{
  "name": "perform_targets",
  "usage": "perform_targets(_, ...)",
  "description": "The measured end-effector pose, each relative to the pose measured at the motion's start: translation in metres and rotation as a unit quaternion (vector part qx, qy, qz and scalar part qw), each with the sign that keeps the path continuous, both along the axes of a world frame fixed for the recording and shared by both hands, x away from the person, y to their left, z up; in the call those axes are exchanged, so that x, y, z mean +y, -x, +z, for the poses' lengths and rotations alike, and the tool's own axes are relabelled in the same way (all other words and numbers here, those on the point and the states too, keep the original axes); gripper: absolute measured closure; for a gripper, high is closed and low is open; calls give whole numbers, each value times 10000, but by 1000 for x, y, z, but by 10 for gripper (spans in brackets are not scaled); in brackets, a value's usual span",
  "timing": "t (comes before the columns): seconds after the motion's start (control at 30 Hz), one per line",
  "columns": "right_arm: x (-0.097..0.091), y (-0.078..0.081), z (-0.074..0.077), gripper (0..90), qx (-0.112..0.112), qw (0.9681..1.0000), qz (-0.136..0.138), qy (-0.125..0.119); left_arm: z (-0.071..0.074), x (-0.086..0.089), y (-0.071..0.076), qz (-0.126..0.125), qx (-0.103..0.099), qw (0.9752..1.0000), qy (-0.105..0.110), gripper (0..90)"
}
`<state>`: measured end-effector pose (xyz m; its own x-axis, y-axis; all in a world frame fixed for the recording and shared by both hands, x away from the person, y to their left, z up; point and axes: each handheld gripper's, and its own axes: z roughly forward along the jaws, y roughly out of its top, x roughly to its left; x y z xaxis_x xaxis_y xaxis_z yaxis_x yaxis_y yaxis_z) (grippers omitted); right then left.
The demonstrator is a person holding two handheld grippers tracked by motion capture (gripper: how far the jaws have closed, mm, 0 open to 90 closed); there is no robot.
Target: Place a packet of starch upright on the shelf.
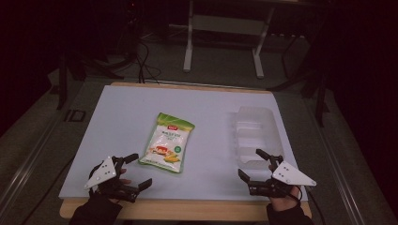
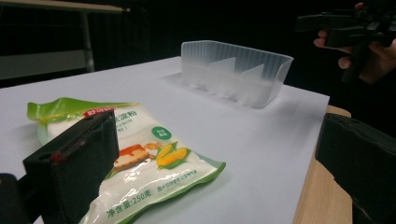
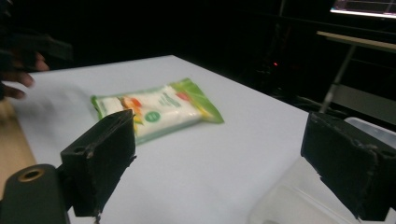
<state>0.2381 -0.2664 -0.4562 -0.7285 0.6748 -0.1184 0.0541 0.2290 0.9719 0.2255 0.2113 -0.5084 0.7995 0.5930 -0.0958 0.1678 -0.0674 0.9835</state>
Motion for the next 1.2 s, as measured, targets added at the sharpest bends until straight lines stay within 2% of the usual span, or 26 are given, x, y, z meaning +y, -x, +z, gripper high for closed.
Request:
perform_targets(0.03,1,0,0,98,50,10000,54,-30,0,0,0,0,0,10000,0,1)
perform_targets(0.1,3,1,-1,99,35,10000,42,59,0,0,-1,35,29,10000,-86,2)
perform_targets(0.27,5,1,0,99,48,9998,149,123,1,2,-1,39,88,9999,-83,1)
perform_targets(0.43,2,2,3,98,48,9998,192,-15,3,1,0,-32,173,9998,-57,1)
perform_targets(0.47,2,2,4,98,13,9998,211,-12,5,0,1,-21,158,9998,-134,1)
perform_targets(0.5,2,3,5,98,-10,9996,283,-8,9,-4,4,-76,130,9994,-324,1)
perform_targets(0.53,3,3,6,98,-90,9995,298,7,9,-4,4,-76,130,9994,-324,1)
perform_targets(0.57,4,4,7,99,-153,9994,295,42,15,-6,5,-291,192,9987,-370,1)
perform_targets(0.67,5,5,8,98,-120,9991,400,21,21,-8,4,-371,177,9985,-357,1)
perform_targets(0.7,7,6,9,98,-69,9992,397,44,27,-9,2,-445,229,9984,-247,1)
perform_targets(0.87,9,6,11,98,46,9991,420,-28,39,-11,-3,-470,218,9984,-227,1)
perform_targets(0.93,10,6,13,97,122,9990,388,-189,49,-12,-8,-454,199,9983,-302,1)
perform_targets(1.03,12,6,14,97,118,9991,381,-163,53,-13,-12,-468,231,9980,-364,1)
perform_targets(1.1,14,8,14,97,96,9991,392,-144,56,-14,-17,-449,277,9974,-482,1)
perform_targets(1.2,14,9,16,97,138,9985,503,-156,60,-15,-25,-455,351,9967,-579,1)
